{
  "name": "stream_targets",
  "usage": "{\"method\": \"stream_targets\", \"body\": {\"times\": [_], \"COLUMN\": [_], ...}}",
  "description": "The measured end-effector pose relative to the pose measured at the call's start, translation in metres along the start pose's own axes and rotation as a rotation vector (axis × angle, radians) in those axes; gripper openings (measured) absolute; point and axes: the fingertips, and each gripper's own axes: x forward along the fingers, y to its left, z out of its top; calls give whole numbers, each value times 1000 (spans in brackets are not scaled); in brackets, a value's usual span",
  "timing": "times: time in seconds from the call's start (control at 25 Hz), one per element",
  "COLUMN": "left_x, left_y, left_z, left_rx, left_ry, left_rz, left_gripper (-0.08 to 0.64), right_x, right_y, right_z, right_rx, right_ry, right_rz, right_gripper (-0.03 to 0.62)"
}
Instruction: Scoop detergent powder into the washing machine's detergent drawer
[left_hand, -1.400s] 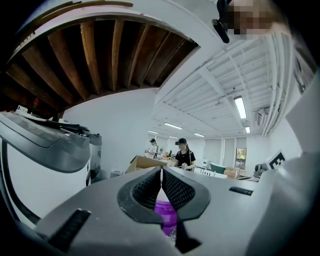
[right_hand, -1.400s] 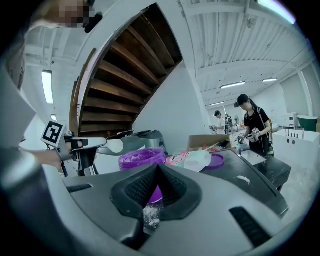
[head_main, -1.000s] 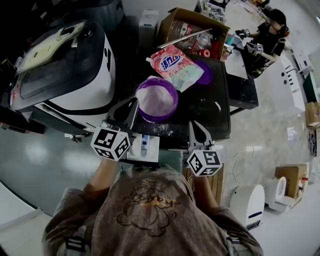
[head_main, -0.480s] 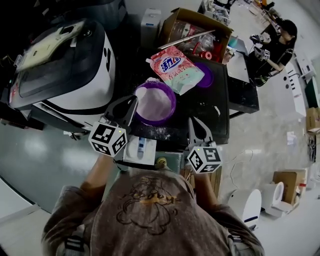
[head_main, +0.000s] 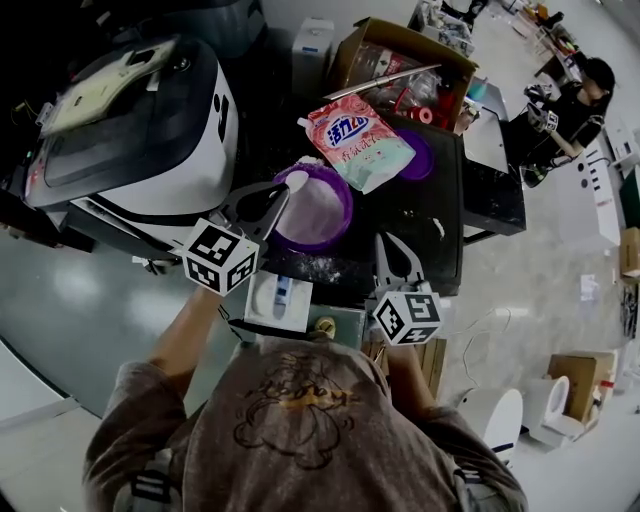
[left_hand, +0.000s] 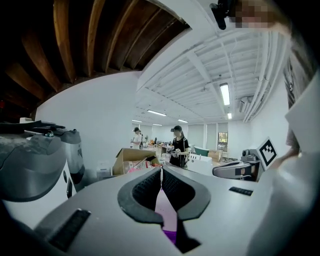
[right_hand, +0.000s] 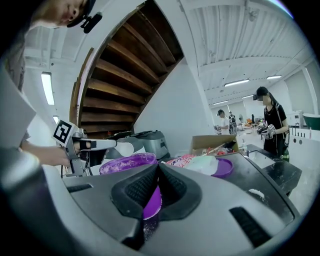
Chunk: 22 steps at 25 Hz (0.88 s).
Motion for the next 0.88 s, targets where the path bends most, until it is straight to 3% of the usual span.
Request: {"method": "stream_targets", "body": {"times": [0.88], "left_x": [56], "left_y": [-34], "left_z": [-25], "left_rx": [257], "left_ry": [370], "left_rz": [-287], "left_gripper": [23], "right_x": [-11], "right_y": [-18], "right_z": [-10], "right_rx": [31], "right_ry": [4], "right_rz": [-15], "right_gripper": [2]}}
